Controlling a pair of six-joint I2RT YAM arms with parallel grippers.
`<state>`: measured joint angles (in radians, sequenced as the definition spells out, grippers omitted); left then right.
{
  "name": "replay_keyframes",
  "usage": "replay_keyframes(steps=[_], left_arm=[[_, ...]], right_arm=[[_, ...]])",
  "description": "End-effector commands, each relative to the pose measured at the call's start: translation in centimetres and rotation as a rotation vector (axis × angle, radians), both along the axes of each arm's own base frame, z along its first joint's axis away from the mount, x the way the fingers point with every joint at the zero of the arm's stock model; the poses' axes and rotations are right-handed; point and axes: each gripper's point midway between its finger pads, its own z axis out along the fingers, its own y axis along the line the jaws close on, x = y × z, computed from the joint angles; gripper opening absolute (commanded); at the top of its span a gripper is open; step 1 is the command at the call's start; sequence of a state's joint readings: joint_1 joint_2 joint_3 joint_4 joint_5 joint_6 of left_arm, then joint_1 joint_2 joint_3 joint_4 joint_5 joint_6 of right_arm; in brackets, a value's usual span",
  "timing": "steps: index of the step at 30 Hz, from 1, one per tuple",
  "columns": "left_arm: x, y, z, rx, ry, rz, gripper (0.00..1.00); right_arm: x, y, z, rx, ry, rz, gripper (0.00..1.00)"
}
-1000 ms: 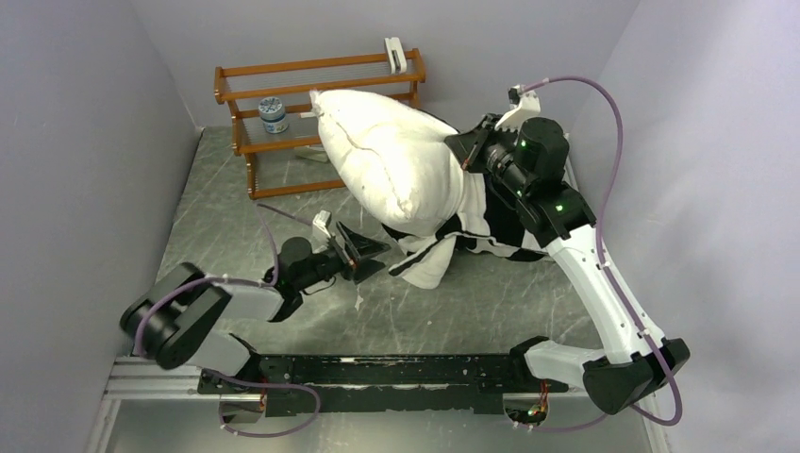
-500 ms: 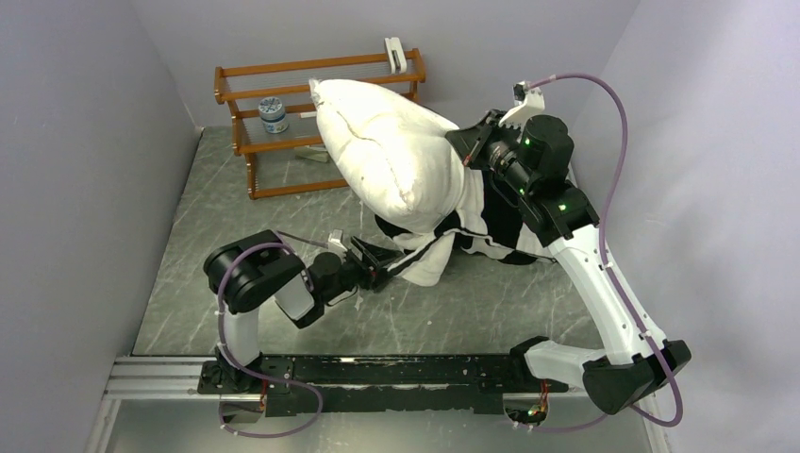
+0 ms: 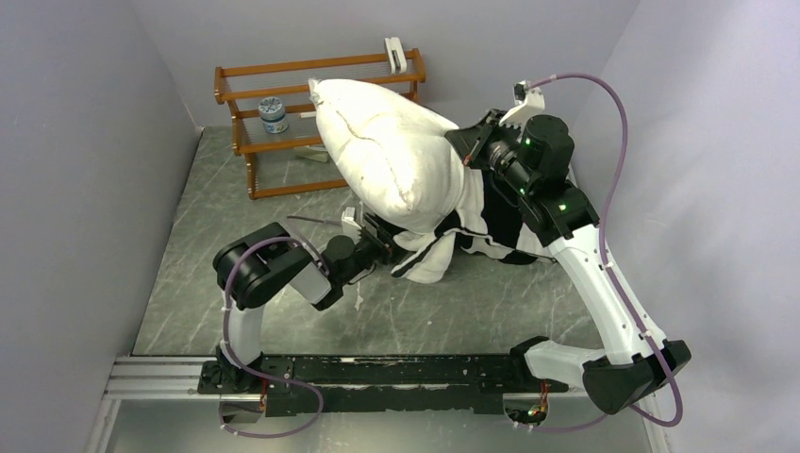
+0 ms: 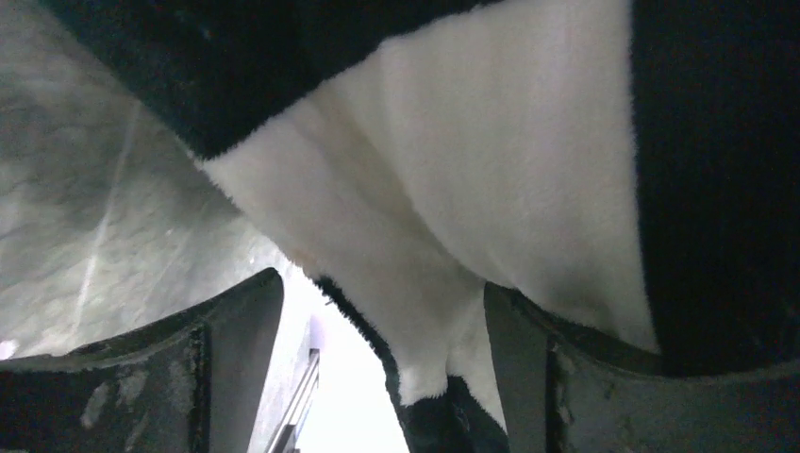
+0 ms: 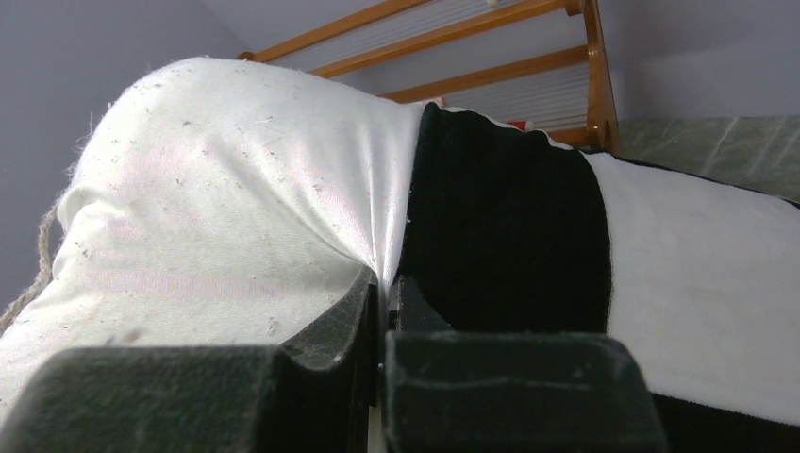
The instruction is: Put the pillow into the pillowcase
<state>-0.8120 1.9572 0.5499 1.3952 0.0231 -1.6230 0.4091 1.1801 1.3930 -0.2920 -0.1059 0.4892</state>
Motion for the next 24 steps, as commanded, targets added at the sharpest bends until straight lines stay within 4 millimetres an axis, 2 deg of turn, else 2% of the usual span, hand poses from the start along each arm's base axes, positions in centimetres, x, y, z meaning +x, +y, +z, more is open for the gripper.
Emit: replay_keyframes(steps=[1, 2, 9, 10, 17, 20, 22, 24], left_arm=[[-0.2, -0.7, 8.1, -0.238, -0.239, 0.013, 0.79], [0.1, -0.7, 8.4, -0.257, -0.241, 0.025, 0.74], [1.3, 0.7, 10.2, -0.224, -0.274, 0.086, 0.09], [1.3, 1.4, 10.9, -0.218, -0.28, 0.096, 0.05], [1.4, 8.1, 8.7, -0.016, -0.182, 0.164, 0.05], [0.9, 10.5, 9.5, 0.054, -0.207, 0.18, 0.05], [0.7, 11.7, 9.6, 0.16, -0.21, 0.18, 0.05], [0.3, 13.0, 11.1, 0.244, -0.239, 0.196, 0.05]], right_arm=[[-1.9, -0.4, 10.6, 0.157, -0.302, 0.027, 0.0], [-1.9, -0.5, 10.7, 0.157, -0.303, 0.024, 0.0], [-1.9, -0.5, 10.1, 0.162, -0.294, 0.019, 0.0], [-1.8, -0.6, 10.1, 0.16, -0.295, 0.014, 0.0], [-0.8, -1.4, 7.9, 0.105, -0.272, -0.048, 0.0], [0.0, -1.7, 5.9, 0.074, -0.245, -0.073, 0.0], [0.1, -1.6, 4.9, 0.069, -0.231, -0.073, 0.0], [0.2, -1.5, 4.0, 0.07, -0.216, -0.072, 0.0]])
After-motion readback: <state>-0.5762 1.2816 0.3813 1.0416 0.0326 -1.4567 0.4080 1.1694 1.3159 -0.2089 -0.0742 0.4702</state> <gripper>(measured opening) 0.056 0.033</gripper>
